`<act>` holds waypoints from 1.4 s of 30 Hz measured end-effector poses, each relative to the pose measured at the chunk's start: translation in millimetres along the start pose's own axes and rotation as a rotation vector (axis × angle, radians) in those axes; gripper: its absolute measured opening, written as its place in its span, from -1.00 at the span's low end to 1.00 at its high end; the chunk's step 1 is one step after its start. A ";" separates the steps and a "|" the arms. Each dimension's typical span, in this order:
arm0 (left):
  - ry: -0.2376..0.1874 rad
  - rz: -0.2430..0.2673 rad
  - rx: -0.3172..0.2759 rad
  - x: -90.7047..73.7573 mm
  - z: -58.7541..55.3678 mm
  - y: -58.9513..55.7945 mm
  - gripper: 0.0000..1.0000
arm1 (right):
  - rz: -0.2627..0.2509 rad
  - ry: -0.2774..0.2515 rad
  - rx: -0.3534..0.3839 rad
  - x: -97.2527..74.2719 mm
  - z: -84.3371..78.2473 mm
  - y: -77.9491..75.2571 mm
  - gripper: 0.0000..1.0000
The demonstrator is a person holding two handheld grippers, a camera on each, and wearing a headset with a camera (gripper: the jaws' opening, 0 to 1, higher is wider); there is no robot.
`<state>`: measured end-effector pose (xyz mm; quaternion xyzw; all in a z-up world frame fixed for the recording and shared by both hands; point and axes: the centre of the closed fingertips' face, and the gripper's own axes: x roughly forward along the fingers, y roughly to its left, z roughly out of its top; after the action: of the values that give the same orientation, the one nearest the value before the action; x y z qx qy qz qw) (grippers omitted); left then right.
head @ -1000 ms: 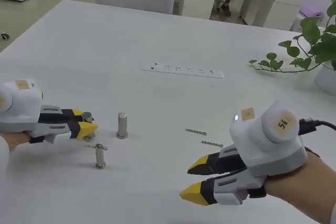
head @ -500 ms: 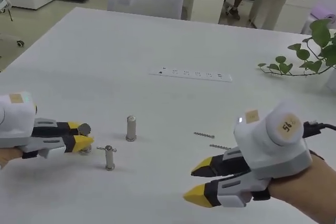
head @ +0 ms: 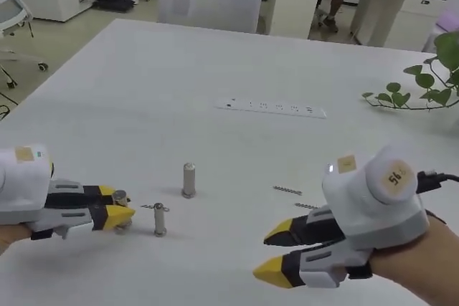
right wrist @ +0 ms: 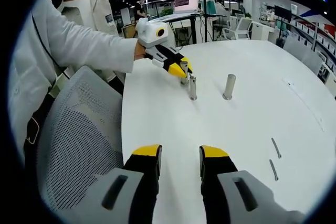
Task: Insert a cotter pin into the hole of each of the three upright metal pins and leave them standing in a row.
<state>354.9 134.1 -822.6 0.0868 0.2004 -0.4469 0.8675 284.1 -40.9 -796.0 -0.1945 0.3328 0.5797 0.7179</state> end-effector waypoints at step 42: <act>-0.020 -0.251 0.099 57.9 34.1 -95.9 -0.79 | -0.028 -0.021 0.024 -12.3 -9.8 -11.5 -0.37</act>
<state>316.5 23.9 -813.6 0.0995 0.1786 -0.5622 0.8014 291.4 -58.9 -795.5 -0.1844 0.3293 0.5677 0.7317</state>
